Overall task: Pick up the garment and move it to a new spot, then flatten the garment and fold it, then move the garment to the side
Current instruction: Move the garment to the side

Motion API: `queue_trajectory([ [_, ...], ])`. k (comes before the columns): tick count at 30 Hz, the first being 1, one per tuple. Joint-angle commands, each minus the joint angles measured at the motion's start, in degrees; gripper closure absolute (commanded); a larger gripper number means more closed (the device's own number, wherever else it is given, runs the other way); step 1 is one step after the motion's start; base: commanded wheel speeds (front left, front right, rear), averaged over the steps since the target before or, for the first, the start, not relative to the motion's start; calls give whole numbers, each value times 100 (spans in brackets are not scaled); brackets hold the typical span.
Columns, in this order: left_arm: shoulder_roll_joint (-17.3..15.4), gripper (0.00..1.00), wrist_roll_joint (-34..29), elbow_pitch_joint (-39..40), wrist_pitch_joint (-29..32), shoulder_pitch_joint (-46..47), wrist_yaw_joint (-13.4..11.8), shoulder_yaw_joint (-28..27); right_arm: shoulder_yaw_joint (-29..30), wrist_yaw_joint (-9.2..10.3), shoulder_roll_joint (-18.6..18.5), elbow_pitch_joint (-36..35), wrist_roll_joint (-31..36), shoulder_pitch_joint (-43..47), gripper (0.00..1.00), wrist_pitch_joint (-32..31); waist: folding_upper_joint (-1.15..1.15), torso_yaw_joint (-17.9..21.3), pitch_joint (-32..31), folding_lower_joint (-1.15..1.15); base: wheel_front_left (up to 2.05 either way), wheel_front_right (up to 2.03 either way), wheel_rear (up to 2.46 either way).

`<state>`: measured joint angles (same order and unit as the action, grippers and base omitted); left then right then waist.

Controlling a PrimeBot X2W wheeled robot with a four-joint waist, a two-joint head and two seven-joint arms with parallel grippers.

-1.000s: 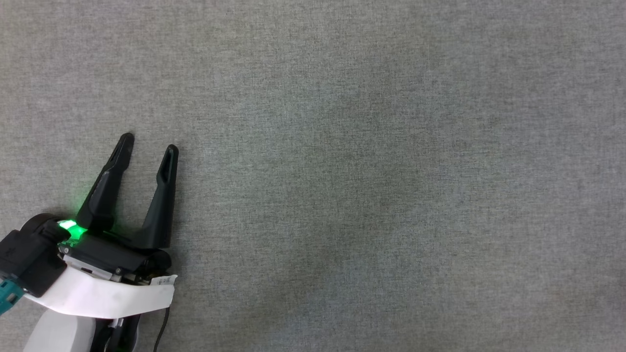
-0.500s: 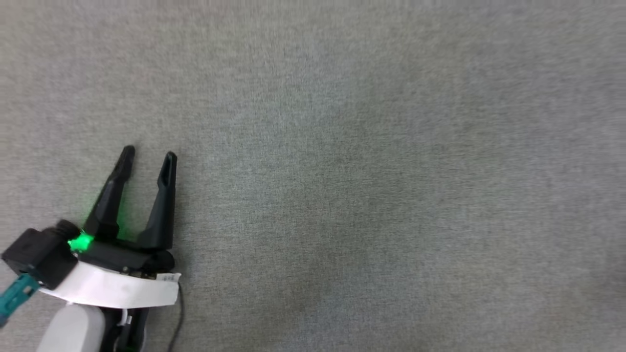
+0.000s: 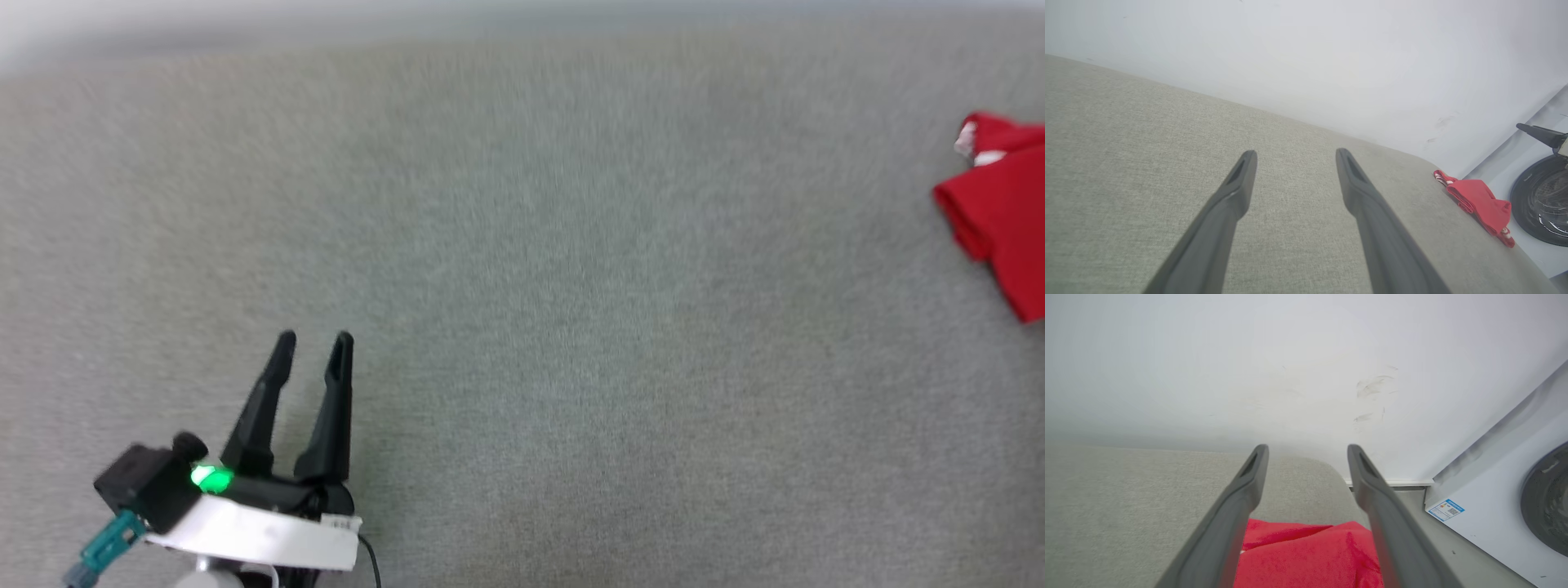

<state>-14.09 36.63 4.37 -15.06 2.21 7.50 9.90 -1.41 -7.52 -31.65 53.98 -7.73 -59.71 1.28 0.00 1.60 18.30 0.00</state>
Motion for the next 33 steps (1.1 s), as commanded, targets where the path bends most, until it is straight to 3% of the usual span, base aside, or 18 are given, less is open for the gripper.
queue_trajectory([
  [1,33,0,9,22,-9,-160,-1,-3,-304,7,-79,-318,-326,468,0,137,0,-110,-718,0,0,0,0],
  [6,269,0,17,-19,-8,-558,-1,-65,-1174,8,-683,-2204,-1544,2218,0,640,0,-201,-1317,0,0,0,0],
  [10,336,0,-79,-114,-9,-812,0,-61,-993,6,-918,-3307,-1821,3654,0,1052,0,-259,-1678,0,0,0,0],
  [12,377,0,-128,-107,-9,-898,0,-85,-716,8,-841,-3713,-1747,4309,0,1198,0,-302,-1820,0,0,0,0],
  [17,250,0,-309,-62,-9,-1041,-1,99,142,6,-226,-4748,-919,5798,0,1380,0,-404,-1957,0,0,0,0],
  [19,200,0,-388,-9,-8,-1100,0,176,739,7,401,-5344,-690,6165,0,1388,0,-427,-1974,0,0,0,0],
  [24,227,0,-589,-9,-9,-1192,0,79,1364,10,1514,-6520,9,7008,0,1384,0,-473,-1989,0,0,0,0],
  [28,260,0,-847,-5,-9,-1277,0,-43,1467,6,2121,-7097,453,7535,0,1383,0,-533,-2024,0,0,0,0],
  [33,324,0,-1063,52,-8,-1393,0,-279,1404,8,2564,-7367,750,7960,0,1386,0,-576,-2055,0,0,0,0],
])
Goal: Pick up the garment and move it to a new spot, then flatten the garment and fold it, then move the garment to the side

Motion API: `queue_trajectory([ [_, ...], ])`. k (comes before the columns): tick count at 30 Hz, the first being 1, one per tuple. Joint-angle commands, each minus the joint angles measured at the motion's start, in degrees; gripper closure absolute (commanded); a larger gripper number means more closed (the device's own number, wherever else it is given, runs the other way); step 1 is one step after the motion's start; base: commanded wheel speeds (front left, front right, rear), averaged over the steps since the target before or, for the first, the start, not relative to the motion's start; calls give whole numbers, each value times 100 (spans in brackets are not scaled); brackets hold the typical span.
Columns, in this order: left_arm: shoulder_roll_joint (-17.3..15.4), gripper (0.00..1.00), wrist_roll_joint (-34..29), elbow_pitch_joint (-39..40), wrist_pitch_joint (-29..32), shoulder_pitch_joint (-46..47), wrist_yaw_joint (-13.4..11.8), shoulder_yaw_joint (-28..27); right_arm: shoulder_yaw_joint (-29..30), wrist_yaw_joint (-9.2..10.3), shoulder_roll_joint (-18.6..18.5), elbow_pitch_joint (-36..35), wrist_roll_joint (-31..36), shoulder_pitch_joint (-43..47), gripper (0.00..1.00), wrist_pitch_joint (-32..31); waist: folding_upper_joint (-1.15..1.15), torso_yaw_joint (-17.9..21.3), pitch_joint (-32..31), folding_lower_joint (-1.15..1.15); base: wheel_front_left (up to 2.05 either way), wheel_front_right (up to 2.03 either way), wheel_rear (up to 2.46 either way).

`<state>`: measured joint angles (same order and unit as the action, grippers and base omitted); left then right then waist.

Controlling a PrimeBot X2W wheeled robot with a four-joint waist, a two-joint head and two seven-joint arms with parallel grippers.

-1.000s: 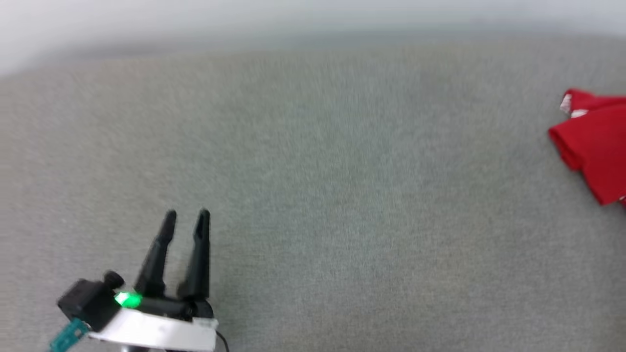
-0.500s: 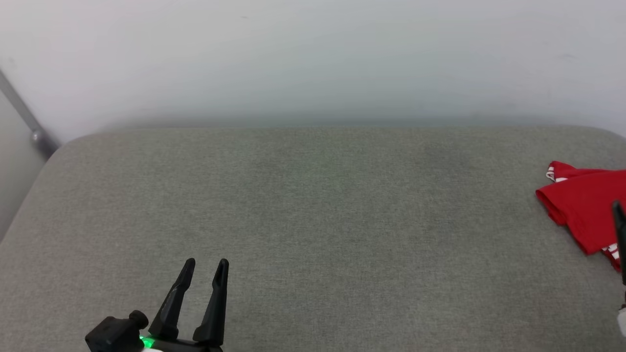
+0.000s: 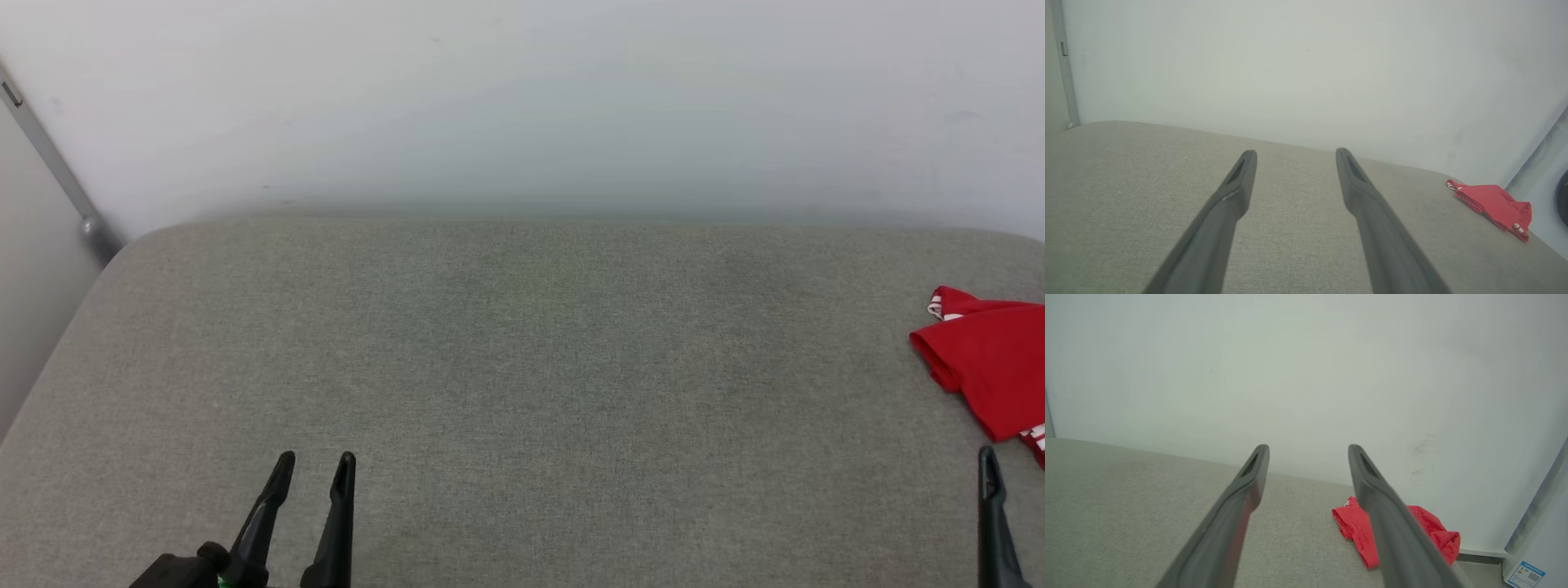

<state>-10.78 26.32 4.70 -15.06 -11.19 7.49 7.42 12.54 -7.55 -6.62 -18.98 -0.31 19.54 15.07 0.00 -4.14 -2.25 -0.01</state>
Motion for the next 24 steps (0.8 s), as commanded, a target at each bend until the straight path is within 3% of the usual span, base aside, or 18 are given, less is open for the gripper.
queue_trajectory([
  [1,3,0,-68,31,-9,-73,1,-49,-25,9,95,-74,68,94,0,6,0,-3,-2,1,0,0,0],
  [8,126,0,-385,6,-9,-217,1,-278,-150,10,297,32,92,353,0,6,0,1,-38,1,0,0,0],
  [24,242,0,-441,-44,-9,-270,0,-432,-279,10,383,124,168,457,0,7,0,45,-31,1,0,0,0],
])
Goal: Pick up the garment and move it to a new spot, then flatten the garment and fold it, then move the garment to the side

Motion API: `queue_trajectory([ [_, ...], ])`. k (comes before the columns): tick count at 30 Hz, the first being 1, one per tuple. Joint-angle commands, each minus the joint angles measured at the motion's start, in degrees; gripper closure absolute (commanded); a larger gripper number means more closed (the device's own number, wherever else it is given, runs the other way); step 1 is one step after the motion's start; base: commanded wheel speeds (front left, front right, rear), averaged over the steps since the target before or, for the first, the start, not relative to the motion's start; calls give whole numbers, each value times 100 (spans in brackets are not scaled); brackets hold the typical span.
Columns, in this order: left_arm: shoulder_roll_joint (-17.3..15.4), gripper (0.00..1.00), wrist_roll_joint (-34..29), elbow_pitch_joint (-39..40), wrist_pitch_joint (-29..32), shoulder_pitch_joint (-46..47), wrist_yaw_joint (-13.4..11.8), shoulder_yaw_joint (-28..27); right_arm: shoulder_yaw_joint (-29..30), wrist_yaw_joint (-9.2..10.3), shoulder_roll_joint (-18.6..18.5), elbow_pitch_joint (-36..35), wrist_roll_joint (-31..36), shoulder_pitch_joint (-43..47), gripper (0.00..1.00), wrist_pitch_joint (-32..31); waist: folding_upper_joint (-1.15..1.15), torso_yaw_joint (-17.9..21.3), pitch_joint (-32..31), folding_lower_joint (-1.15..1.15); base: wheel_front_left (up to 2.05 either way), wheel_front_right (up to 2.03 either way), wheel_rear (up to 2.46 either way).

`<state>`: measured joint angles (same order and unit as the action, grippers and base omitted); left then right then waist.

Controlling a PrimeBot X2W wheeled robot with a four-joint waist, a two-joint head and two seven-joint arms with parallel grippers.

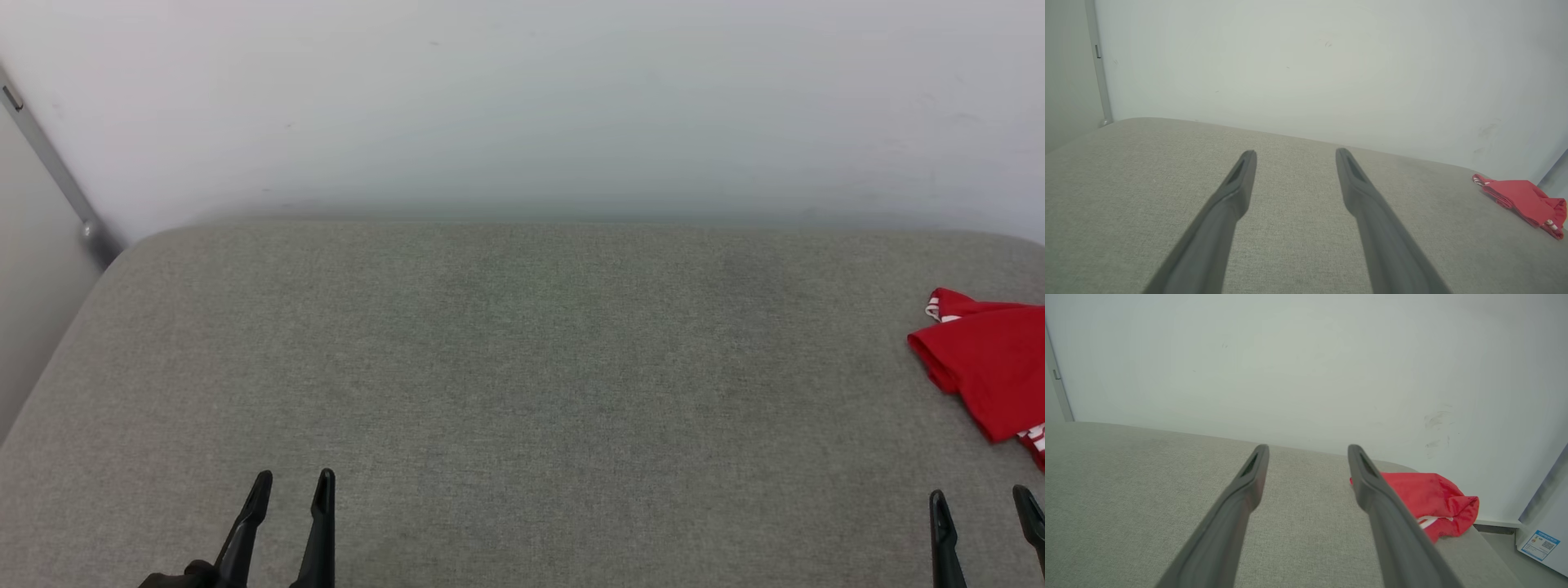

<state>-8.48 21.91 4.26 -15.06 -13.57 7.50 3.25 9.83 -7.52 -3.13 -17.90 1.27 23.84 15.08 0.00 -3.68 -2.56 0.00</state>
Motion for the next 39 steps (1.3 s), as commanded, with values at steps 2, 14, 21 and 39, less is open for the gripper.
queue_trajectory([
  [2,7,0,-15,-4,-9,-34,0,-21,-1,7,35,20,4,13,0,6,0,4,-8,0,0,0,0],
  [14,12,100,-128,-161,4,-28,-1,-2,-31,-1,13,179,-43,-2,100,-6,0,-8,-24,0,0,0,0],
  [21,43,100,416,-351,143,97,-13,-14,-122,-1,-27,443,-754,-180,100,-104,0,7,-11,0,0,0,0],
  [39,79,100,2088,-734,532,570,-3,-132,-338,0,-147,1112,-2944,-882,100,-461,0,61,31,0,0,0,0],
])
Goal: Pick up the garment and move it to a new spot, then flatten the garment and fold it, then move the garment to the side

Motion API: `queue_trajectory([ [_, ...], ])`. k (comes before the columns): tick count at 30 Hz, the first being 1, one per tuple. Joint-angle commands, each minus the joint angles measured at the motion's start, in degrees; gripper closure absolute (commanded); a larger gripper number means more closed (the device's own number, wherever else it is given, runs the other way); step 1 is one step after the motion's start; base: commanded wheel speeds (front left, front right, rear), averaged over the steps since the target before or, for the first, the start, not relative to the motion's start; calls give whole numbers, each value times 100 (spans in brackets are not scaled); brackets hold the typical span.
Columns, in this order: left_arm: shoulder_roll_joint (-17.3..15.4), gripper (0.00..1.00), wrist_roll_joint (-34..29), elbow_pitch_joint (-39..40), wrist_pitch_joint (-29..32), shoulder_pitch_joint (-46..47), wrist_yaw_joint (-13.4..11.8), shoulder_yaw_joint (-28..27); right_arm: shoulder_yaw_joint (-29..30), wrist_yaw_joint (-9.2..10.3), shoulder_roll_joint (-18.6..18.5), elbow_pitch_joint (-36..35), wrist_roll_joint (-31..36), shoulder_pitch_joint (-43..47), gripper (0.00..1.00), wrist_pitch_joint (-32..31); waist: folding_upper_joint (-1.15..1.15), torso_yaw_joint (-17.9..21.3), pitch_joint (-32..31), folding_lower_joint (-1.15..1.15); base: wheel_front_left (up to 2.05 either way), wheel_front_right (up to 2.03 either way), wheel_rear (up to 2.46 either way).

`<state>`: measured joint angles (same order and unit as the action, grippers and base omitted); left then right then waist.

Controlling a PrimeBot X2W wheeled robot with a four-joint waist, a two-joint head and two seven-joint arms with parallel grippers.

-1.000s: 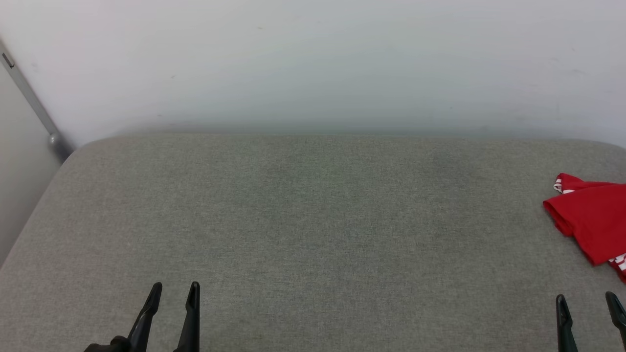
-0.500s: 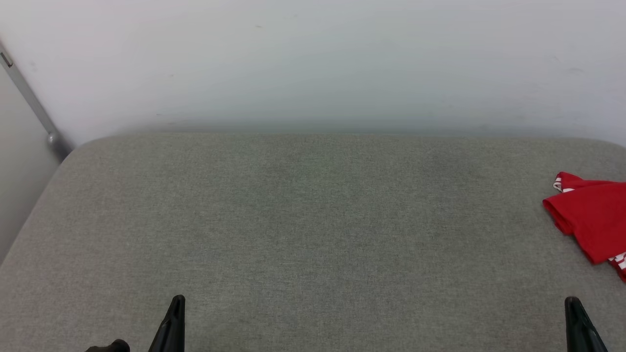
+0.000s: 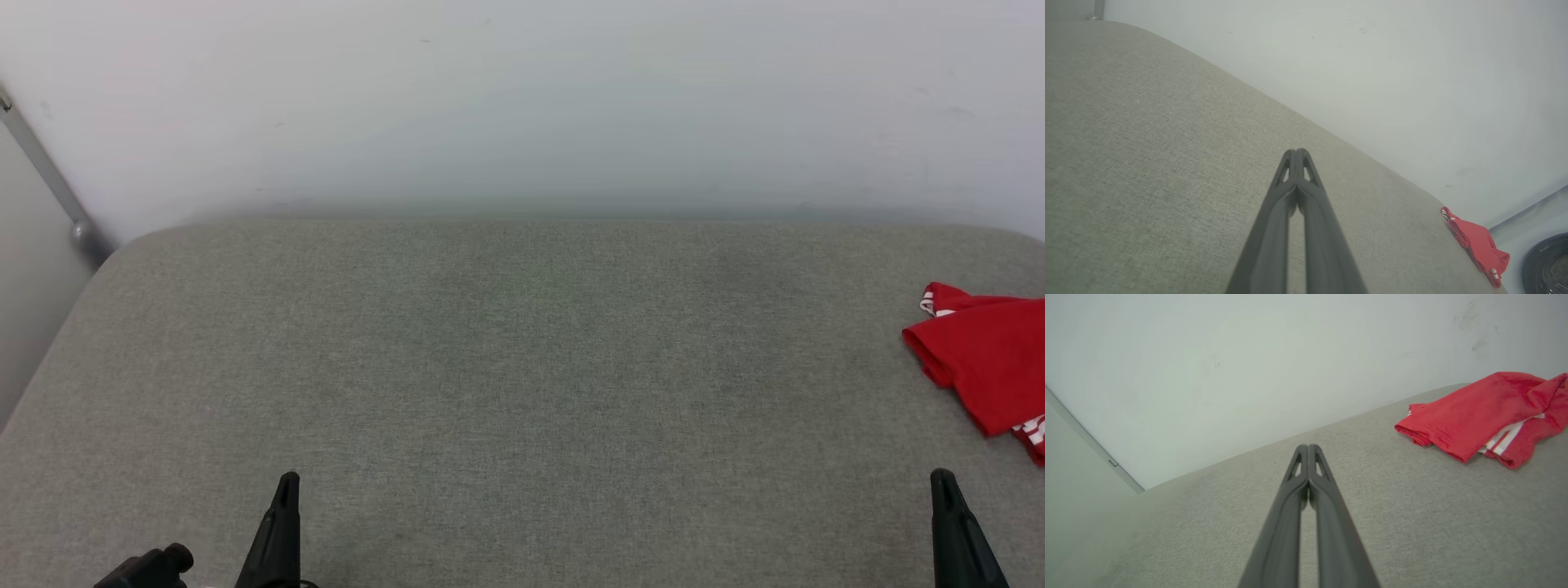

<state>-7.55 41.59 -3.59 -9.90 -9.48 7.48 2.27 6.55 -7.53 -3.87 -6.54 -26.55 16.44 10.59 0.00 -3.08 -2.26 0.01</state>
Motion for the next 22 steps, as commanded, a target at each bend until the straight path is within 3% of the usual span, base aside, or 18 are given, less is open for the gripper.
queue_trajectory([
  [1,-11,100,203,31,37,183,-1,-41,-19,1,-76,7,-271,-176,100,-33,0,5,3,0,0,0,0],
  [22,56,100,1715,-266,428,602,1,-194,-153,2,-132,595,-2233,-795,100,-413,0,68,54,0,0,0,0],
])
